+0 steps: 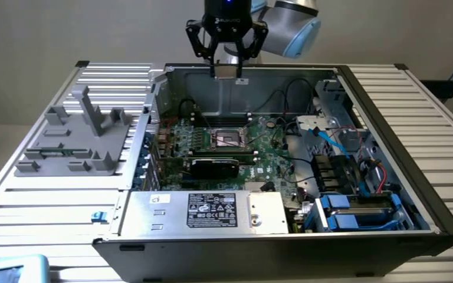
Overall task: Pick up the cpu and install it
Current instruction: 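Pick up the cpu and move it towards the insertion slot, then place the cpu into insertion slot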
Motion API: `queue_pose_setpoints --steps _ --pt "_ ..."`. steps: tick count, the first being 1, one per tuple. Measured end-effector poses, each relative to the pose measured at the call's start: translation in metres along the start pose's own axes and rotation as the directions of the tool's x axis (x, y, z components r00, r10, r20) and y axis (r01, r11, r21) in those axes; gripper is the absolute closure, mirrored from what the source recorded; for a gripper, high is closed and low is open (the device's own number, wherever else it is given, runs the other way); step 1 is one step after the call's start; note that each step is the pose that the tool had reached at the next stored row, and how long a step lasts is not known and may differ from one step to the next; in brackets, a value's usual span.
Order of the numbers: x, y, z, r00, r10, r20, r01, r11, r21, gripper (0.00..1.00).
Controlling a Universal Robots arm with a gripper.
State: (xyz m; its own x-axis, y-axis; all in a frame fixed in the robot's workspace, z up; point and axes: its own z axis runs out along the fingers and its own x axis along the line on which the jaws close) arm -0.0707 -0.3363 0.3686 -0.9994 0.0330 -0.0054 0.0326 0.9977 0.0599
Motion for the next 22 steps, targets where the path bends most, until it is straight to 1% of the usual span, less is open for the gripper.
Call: queue_pose_setpoints --steps 4,9,13,22 --pt "-0.0054 0.0029 0.0028 1.0 0.001 0.0002 -0.001 1.0 -0.001 0.45" --pt "-0.0083 0.0091 0.0052 1.0 0.002 0.0001 -0.002 1.0 -0.0014 0.45" --pt "-0.0086 0.0095 0.0055 1.0 0.003 0.0001 -0.003 1.0 -0.0028 0.45" --pt "-0.0086 0.0095 0.0055 1.0 0.003 0.0001 -0.003 1.0 -0.0028 0.45"
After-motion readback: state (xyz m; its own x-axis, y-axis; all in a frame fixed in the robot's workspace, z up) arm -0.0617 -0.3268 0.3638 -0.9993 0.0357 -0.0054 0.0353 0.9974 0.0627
